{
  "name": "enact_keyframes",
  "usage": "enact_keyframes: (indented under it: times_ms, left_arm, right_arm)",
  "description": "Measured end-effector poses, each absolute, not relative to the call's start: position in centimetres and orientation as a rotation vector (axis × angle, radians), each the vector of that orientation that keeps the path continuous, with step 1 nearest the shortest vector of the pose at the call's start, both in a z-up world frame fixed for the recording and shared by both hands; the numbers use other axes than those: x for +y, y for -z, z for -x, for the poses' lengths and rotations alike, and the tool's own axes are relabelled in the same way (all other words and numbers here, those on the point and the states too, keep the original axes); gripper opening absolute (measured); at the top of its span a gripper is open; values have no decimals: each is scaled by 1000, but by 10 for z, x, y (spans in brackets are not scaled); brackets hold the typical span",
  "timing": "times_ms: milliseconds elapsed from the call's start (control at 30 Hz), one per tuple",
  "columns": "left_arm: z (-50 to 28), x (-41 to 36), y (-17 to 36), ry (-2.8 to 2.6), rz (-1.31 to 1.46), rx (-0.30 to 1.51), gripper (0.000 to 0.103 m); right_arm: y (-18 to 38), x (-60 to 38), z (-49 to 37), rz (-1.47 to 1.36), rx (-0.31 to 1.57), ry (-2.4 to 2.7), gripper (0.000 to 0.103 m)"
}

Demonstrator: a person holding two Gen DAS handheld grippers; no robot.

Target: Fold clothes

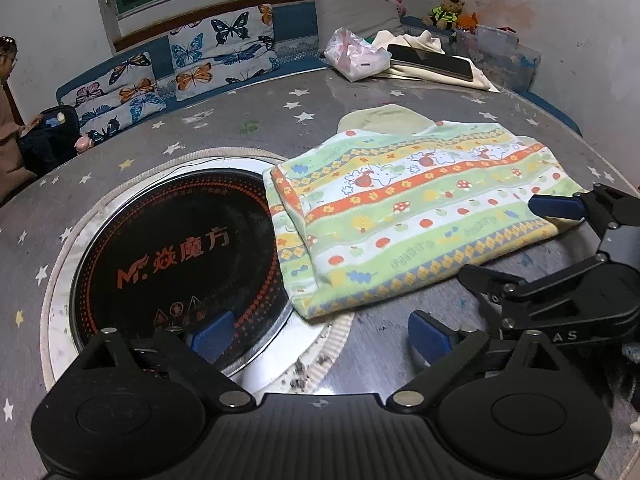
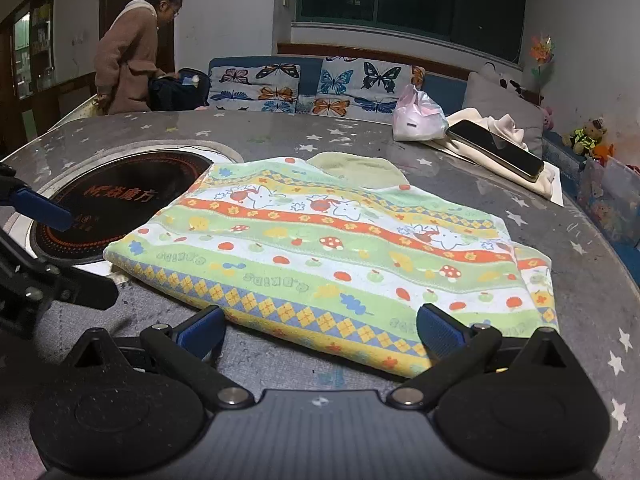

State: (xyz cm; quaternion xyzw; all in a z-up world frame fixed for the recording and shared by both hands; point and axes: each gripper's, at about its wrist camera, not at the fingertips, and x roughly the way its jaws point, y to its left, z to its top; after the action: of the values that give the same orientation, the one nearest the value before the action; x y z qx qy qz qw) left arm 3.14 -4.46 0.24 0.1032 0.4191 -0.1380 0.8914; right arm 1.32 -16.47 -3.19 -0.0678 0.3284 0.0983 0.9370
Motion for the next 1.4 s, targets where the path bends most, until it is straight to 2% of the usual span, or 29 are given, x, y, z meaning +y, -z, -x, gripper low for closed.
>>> enact_keyframes:
  times_ms: [167,1400]
  left_arm:
    - [-23,-44,-2,284,-192,866,103]
    - [28,-32,-20,134,-113,788,103]
  right_arm:
    - [32,-164,-13,145,668,-198,103]
    - [13,-186,34,-42,753,-148,103]
